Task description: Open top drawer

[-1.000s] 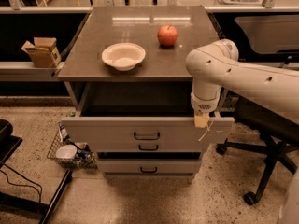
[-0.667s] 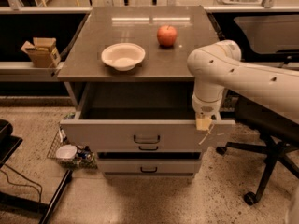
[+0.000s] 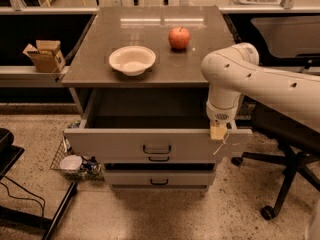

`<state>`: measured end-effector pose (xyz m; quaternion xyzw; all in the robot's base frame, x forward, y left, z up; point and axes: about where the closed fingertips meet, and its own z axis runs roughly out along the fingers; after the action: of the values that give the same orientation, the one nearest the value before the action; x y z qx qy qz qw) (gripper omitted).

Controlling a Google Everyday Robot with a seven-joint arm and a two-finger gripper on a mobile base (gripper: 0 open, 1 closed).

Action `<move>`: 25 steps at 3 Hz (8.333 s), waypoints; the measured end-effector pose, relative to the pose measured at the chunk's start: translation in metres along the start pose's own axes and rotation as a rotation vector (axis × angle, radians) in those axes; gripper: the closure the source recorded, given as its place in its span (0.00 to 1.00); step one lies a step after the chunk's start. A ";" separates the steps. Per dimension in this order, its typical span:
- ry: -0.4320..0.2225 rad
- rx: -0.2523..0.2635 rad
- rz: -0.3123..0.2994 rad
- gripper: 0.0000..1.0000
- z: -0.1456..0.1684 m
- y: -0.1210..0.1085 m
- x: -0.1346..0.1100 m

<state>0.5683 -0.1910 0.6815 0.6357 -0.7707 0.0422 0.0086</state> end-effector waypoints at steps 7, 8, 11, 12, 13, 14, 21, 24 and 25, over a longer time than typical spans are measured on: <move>-0.053 -0.216 0.066 0.72 0.007 0.093 0.001; -0.053 -0.217 0.066 0.96 0.000 0.092 0.001; -0.049 -0.304 0.072 1.00 0.007 0.114 0.009; -0.049 -0.304 0.072 1.00 0.002 0.114 0.009; -0.050 -0.334 0.070 0.74 0.003 0.120 0.010; -0.050 -0.334 0.070 0.51 0.003 0.120 0.010; -0.029 -0.543 0.118 0.72 0.020 0.194 0.041; -0.017 -0.486 0.113 0.16 0.000 0.191 0.043; -0.052 -0.332 0.149 0.00 -0.054 0.212 0.068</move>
Offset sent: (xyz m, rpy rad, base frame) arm 0.0000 0.0000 0.0000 0.0000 0.0000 0.0000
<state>0.3448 -0.2139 0.7285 0.5677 -0.8119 -0.1017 0.0903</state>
